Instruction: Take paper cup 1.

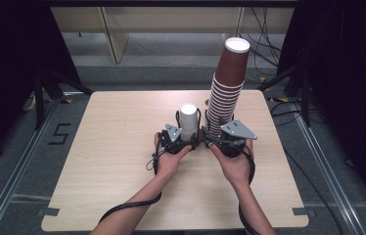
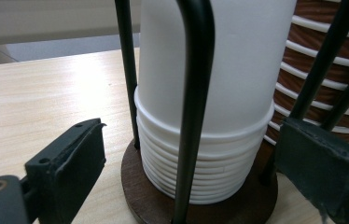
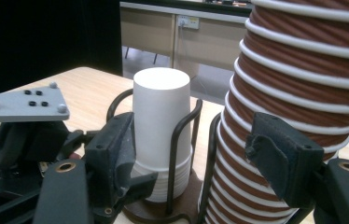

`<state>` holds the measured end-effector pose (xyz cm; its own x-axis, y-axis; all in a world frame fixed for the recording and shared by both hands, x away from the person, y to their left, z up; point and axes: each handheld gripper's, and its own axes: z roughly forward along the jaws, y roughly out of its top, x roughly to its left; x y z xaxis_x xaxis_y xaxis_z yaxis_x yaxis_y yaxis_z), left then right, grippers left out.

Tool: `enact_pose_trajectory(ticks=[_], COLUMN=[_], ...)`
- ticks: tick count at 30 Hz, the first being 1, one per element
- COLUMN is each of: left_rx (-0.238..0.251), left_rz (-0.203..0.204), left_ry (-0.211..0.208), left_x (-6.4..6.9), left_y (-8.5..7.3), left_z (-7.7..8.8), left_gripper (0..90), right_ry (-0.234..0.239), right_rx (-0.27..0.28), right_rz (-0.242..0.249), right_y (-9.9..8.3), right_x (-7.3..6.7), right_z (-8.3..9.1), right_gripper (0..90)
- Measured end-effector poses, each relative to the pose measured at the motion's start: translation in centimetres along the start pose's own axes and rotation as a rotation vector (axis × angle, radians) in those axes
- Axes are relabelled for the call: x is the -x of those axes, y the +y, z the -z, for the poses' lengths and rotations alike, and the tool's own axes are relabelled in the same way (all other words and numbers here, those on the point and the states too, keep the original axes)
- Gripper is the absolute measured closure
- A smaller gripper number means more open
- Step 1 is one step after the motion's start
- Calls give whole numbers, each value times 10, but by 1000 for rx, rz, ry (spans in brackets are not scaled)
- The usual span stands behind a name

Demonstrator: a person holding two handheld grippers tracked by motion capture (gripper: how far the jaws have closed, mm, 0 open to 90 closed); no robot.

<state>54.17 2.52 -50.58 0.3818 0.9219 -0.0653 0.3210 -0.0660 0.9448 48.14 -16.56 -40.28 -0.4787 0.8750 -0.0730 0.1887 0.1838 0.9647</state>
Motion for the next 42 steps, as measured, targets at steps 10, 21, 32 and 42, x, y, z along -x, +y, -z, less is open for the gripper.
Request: enact_pose_trajectory(ticks=[10, 21, 32, 42], left_rx=[-29, -52, -44, -70], left_rz=[-6, -9, -6, -38], left_ry=[4, 10, -6, -14], left_x=[1, 4, 5, 4], left_y=[1, 3, 3, 3], left_z=[-7, -11, -14, -13], left_gripper=[77, 110, 179, 197], right_ry=[17, 14, 25, 12], right_rx=[2, 7, -5, -70], right_rz=[-7, 18, 19, -41], right_y=[5, 10, 20, 25], right_x=[-4, -4, -11, -15], right_z=[-1, -5, -18, -53], right_gripper=[328, 331, 387, 411])
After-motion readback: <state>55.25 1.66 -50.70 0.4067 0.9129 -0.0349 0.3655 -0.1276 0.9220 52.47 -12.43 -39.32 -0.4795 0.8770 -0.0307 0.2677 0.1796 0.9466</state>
